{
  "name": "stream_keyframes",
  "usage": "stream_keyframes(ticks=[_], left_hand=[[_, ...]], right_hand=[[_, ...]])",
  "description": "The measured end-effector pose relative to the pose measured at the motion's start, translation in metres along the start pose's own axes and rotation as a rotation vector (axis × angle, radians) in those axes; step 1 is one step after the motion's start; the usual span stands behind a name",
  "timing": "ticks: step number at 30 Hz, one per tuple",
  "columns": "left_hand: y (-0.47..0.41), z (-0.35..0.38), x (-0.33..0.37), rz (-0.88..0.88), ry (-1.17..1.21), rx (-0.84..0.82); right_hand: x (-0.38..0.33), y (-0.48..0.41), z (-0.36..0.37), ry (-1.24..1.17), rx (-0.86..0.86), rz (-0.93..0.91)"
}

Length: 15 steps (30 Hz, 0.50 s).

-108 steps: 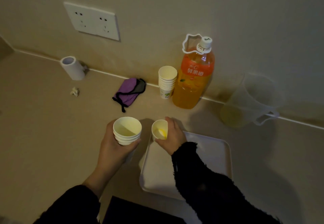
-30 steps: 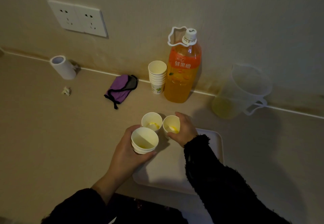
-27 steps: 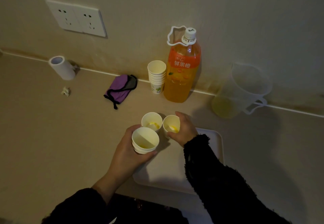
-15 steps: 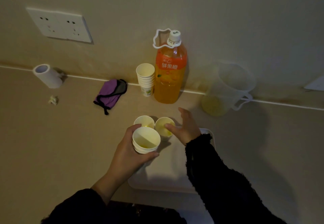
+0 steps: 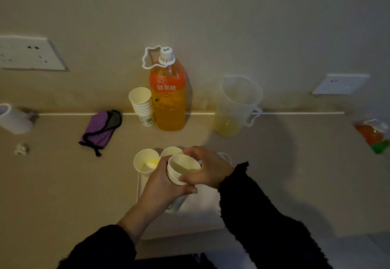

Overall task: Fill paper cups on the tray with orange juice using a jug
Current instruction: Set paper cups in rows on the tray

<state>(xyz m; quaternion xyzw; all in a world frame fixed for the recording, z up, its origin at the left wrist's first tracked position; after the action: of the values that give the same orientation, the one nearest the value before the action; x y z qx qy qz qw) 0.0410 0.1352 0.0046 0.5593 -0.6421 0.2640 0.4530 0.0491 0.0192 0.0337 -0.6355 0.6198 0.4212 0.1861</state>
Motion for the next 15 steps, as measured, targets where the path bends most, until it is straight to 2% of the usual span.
stream_keyframes(ticks=[11, 15], left_hand=[[0.005, 0.012, -0.003, 0.007, -0.018, -0.062], [0.007, 0.009, -0.01, -0.021, -0.042, -0.048]], right_hand=[[0.012, 0.009, -0.015, 0.014, 0.09, 0.027], [0.019, 0.006, -0.031, -0.207, 0.129, 0.068]])
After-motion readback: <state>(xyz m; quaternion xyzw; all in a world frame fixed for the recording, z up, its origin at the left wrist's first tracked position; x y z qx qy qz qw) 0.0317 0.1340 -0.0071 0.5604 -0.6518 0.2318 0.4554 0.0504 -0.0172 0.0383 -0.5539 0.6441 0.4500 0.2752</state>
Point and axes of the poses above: each hand's wrist, its own y-axis away from the middle knuckle, its own z-axis out of the palm, x = y × z, the point moved 9 cm from there along -y, towards the middle knuckle, and after that the axes turned 5 degrees about -y, right-handed, at the moved point
